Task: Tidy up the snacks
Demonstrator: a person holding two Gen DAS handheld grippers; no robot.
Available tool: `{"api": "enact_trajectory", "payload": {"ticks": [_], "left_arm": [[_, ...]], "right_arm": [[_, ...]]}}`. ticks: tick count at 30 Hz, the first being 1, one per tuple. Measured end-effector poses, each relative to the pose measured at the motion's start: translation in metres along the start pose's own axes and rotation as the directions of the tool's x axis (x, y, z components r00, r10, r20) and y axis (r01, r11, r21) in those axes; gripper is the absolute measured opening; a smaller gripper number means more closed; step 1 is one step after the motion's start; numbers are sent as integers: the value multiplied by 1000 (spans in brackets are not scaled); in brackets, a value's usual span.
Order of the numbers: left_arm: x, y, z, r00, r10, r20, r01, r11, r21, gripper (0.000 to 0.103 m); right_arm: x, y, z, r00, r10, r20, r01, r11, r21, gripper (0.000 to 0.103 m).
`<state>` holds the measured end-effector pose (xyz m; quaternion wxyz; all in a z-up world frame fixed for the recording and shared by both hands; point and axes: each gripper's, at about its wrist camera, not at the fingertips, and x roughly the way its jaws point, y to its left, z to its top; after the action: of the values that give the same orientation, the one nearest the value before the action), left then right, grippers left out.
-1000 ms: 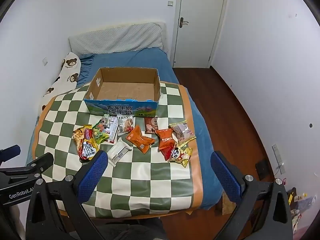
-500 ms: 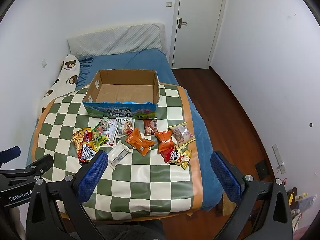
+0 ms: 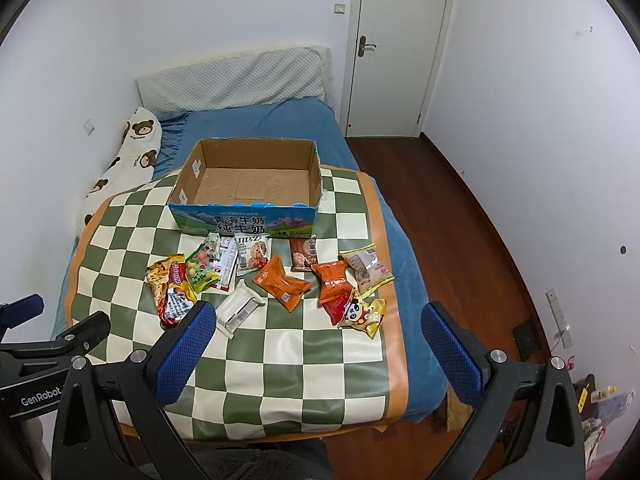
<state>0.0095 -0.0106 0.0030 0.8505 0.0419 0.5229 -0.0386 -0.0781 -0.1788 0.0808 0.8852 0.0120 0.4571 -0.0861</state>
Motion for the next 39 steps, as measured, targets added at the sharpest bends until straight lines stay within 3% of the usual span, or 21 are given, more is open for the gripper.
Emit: {"api": "enact_trajectory", "payload": {"ticks": [39], "left_arm": [[-1, 18, 9, 1000, -10, 7, 10, 1000, 0, 103]], "right_arm": [[1, 14, 4, 1000, 23, 1, -23, 1000, 2, 103]]}}
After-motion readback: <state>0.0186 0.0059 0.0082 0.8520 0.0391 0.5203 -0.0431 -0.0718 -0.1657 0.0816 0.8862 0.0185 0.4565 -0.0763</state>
